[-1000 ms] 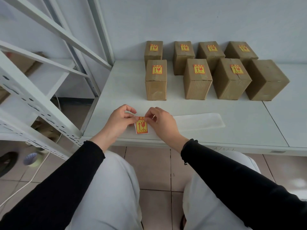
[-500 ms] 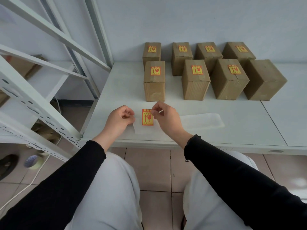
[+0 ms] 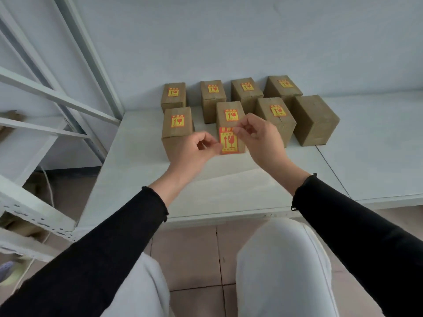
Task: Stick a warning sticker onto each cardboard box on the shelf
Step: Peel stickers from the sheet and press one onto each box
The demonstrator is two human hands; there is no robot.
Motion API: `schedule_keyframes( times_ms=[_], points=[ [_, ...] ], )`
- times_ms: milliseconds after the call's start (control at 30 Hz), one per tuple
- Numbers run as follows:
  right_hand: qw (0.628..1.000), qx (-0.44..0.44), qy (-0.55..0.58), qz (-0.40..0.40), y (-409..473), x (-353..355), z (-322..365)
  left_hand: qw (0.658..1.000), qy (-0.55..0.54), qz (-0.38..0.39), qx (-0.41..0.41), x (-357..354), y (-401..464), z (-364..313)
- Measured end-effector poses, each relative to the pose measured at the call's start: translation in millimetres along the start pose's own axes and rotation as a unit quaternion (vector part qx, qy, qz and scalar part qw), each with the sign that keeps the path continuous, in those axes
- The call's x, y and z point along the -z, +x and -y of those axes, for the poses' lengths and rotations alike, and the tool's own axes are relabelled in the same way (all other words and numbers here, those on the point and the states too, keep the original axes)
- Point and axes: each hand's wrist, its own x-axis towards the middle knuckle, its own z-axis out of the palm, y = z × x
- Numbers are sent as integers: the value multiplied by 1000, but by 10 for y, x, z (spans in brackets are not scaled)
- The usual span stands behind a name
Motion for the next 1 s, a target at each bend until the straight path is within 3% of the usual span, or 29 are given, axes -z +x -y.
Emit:
schedule_keyframes(
  times_ms=[367,533,700,1000],
  points=[
    [990,-54,-54,-115,464,1269,-807,991,-79,108,8,-1289,874,-822],
    [986,-87,-72,-123,973,1723,-1242,980,-130,130,72,-1835,1521,-1165],
    [978,-137,-118,-100,1325,1822,-1663,978,-84,131,138,-2273,1993,-1213],
    [970,-175,-159,-63,1389,1568,-2148,955,-104,134,242,-2679,2220,-1028]
  ],
)
